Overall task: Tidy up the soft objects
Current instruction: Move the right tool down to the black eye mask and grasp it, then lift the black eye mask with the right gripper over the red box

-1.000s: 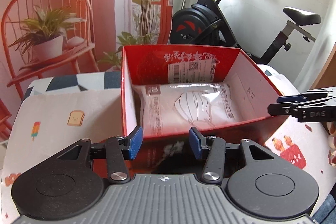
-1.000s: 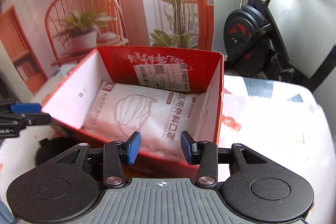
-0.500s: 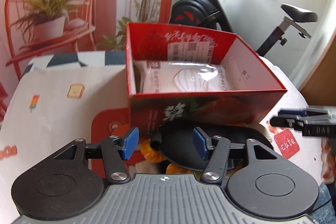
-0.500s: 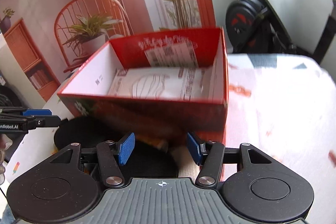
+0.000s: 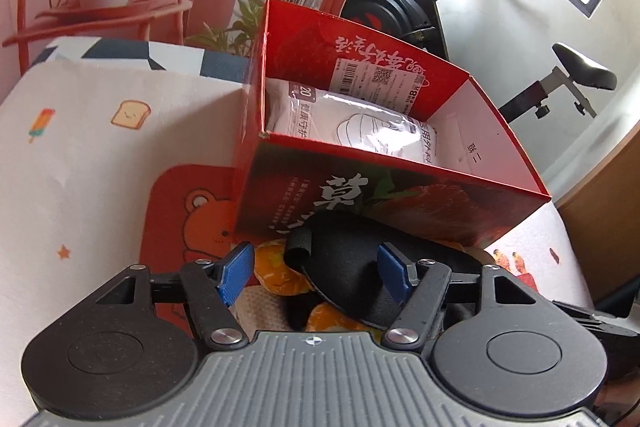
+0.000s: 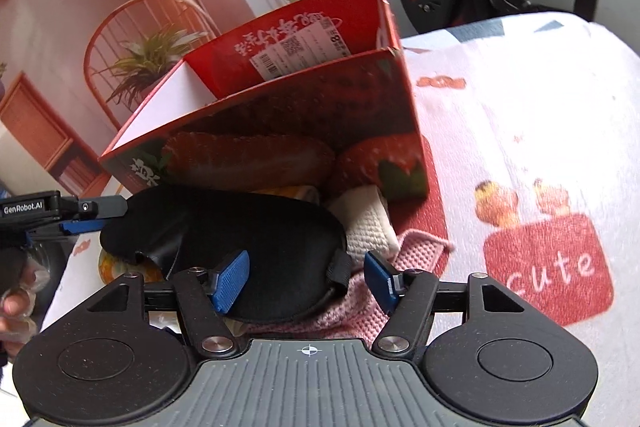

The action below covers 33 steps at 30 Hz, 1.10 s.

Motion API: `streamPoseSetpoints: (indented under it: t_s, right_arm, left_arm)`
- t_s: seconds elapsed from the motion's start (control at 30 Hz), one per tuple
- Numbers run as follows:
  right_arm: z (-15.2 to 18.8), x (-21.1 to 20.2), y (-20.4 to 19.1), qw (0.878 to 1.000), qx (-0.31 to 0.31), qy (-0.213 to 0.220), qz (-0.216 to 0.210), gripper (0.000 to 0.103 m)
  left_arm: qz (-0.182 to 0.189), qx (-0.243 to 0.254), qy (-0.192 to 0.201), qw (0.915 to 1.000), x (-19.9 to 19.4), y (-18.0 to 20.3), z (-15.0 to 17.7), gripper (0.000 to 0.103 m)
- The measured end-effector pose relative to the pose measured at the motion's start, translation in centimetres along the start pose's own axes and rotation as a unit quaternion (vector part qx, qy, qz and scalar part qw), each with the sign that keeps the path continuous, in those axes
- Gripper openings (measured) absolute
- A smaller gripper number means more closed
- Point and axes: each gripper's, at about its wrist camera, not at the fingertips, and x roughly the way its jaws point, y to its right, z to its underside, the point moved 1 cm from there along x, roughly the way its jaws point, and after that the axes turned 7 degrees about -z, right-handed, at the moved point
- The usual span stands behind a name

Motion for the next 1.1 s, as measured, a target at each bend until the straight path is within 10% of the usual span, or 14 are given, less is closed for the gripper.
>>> streamPoseSetpoints:
  t_s: [0.63, 0.77, 1.1]
  right_arm:
    - [0.3, 0.7, -0.2, 0.998, 0.041, -0.005, -0.036, 0.062]
    - [-0.1, 0.2, -0.8, 0.999, 0.019, 0.007, -0.036, 0.051]
    - [-1.2, -1.8, -1.5, 0.998, -0.009, 0.052, -0.047, 0.022]
  left_arm:
    - [0.030, 0.016, -0.001, 0.9994, 0.0, 0.3, 1.0, 0.047]
    - [0.027, 0.032, 0.013, 0.9990, -0.8, 0.7, 1.1, 0.028]
    - [-0.009, 0.101, 0.072, 0.9922, -4.4, 3.0, 3.3, 0.022]
